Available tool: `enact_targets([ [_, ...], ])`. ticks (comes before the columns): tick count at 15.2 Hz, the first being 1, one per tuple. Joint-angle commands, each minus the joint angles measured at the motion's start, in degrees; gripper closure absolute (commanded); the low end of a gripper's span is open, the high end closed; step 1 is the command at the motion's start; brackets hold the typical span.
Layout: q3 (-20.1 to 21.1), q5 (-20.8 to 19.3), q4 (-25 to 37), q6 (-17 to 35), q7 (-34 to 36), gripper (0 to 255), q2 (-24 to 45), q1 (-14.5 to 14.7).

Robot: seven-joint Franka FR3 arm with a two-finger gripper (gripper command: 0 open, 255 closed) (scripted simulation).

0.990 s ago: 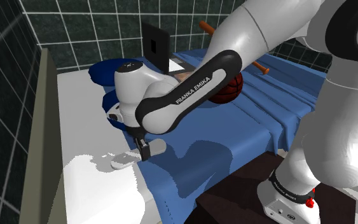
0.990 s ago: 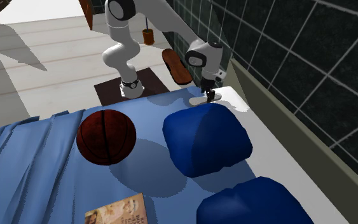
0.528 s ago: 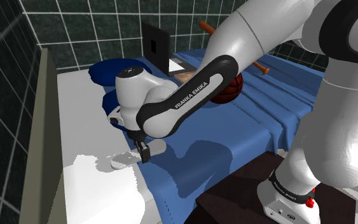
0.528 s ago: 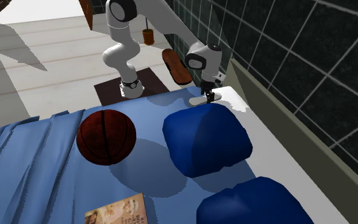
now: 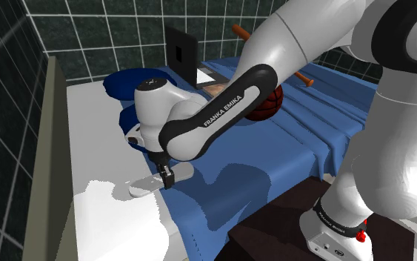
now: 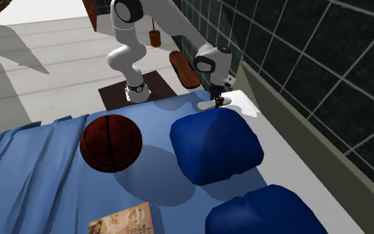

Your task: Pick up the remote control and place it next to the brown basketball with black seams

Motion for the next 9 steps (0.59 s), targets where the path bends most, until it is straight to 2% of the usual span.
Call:
enact_targets([
  [1,0.0,0.0,0.01,0.0,0.0,255,-0.01,0.0],
  [4,0.0,0.0,0.0,0.01,0.0,255,-0.01,0.0],
  [9,0.4,1.26,0.98,-3.37,-0.91,255,-2.56,-0.29],
])
